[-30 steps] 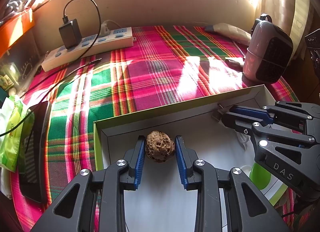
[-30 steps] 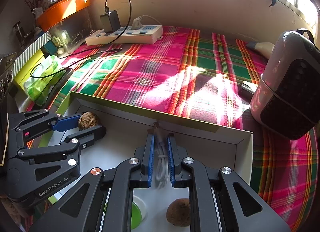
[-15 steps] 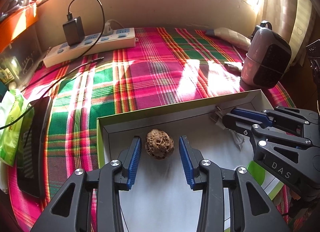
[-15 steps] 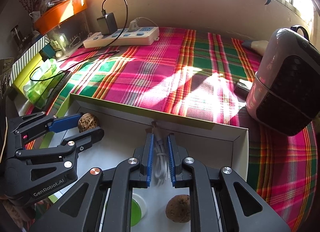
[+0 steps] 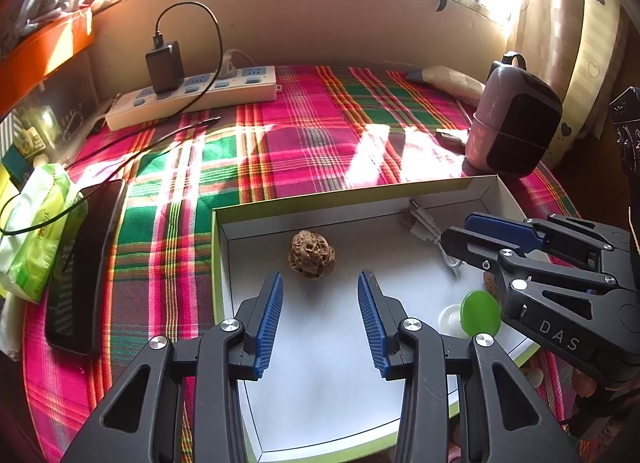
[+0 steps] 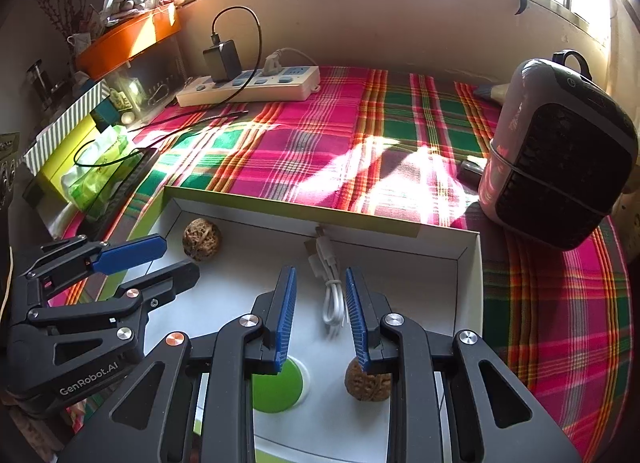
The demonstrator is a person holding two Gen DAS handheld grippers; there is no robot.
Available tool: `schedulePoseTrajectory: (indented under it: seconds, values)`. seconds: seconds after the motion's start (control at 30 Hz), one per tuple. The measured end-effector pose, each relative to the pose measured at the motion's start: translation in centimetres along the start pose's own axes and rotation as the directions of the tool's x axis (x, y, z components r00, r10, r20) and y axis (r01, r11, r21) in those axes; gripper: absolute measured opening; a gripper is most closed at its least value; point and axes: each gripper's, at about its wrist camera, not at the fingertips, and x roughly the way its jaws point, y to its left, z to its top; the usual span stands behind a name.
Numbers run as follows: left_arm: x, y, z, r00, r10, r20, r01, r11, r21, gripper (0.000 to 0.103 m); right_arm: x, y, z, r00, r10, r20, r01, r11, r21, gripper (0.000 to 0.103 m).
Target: Organize objects
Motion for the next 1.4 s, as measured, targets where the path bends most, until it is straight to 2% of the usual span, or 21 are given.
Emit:
schedulePoseTrajectory:
  seconds: [0.2,0.33,0.63,1.0,1.13,1.4]
  values:
    - [-1.7,0.0,-1.1,1.0,0.016,0.021,-0.015,1.0,-0.009,0.037,-1.8,0.6,-1.1,0.999,-0.001,0.033,0.001,1.0,-0.001,0.027]
    - [-3.1,0.3,-2.0,0.999,0.012,0.045,-0.011,1.0,-0.028,0.037,-3.4,0.8,-2.0,0.998,0.005,0.069,-0.006,1.0,0.006,0.036]
    - [-6.0,0.9,-5.0,0.996,0.003,0.087,0.002,0.998,-0.059,0.037,-5.8,0.8,-4.8,0.994,0.003,0.114,-0.005,1.0,0.016,0.036]
    - [-7.8,1.0,-7.9,0.996,-0.015,0.086,0.02,0.998,-0.055,0.037,-7.8,0.6,-8.0,0.99,-0.024,0.142,0.024,1.0,0.0,0.036]
    - [-8.3,1.2,-9.2,0.995,-0.062,0.082,0.068,0.996,-0.066,0.037,-8.3,0.3,-9.0,0.989,-0.014,0.148,0.014,1.0,0.001,0.036]
    - [-8.7,0.5,-11.3,0.993,-0.104,0.055,0.106,0.994,-0.035,0.037,-8.4,-0.1,-11.1,0.991,-0.014,0.132,0.018,0.999,-0.029,0.036]
